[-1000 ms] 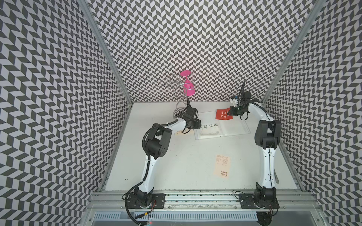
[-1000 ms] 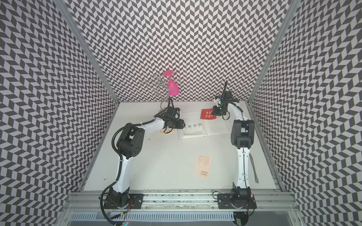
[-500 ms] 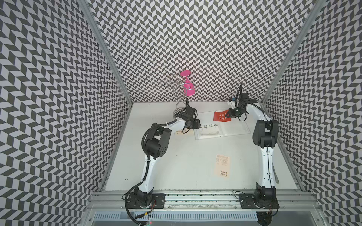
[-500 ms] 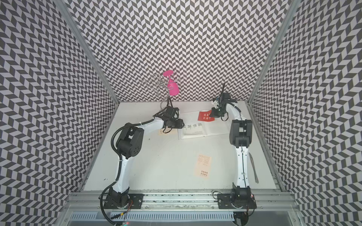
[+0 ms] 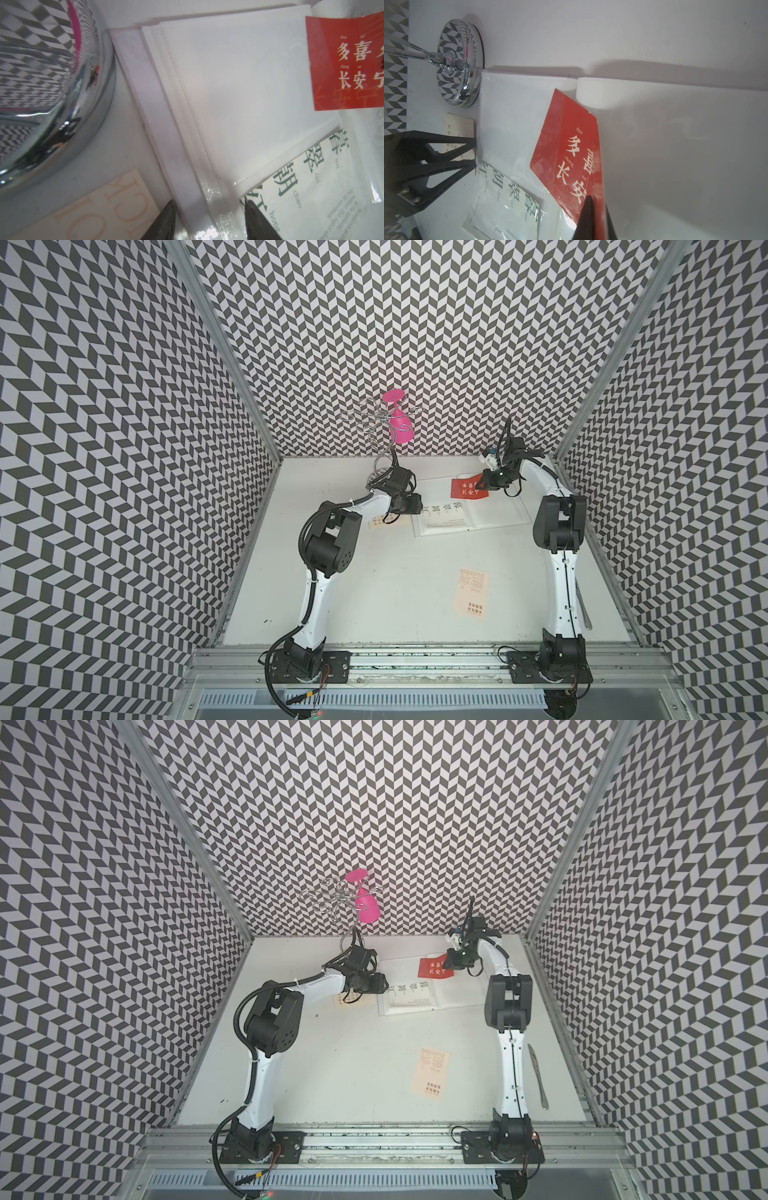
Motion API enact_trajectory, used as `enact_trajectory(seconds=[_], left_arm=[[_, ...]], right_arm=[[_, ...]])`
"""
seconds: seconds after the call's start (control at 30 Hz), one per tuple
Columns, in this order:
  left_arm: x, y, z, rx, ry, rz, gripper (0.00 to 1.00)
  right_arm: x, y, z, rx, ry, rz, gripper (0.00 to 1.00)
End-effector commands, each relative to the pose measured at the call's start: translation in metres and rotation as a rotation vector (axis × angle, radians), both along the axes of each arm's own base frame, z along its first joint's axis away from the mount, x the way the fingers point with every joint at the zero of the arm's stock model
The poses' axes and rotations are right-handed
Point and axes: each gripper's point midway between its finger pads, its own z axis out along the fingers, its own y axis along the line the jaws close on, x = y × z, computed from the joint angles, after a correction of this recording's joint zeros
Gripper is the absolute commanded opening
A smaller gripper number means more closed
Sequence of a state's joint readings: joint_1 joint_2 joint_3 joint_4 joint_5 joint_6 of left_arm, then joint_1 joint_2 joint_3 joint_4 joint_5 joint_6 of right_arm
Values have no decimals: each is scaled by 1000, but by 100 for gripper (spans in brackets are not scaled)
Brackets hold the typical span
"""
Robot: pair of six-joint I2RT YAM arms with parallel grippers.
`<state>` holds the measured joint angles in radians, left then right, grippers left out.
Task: Place the photos into the photo albums
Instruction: Insert the photo into the photo album.
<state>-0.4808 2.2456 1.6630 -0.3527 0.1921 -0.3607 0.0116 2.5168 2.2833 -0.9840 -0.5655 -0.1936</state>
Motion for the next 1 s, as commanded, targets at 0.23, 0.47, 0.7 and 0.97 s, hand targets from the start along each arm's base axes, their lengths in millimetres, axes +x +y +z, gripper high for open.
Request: enact_trajectory(seconds=[0.23,0.47,0.7,0.97], left_arm=[[-12,7,-6,12,55,16,55],[-13,4,-4,12,52,9,55],[-14,2,-4,11,51,4,55],[-14,2,-3,12,50,4,55]], right_arm=[[28,7,43,29,-179,-81,32],[35,-16,55,-60,-210,-184,40],[31,-16,48,-38,-177,-182,36],[33,-14,34,-21,-162,-177,17]])
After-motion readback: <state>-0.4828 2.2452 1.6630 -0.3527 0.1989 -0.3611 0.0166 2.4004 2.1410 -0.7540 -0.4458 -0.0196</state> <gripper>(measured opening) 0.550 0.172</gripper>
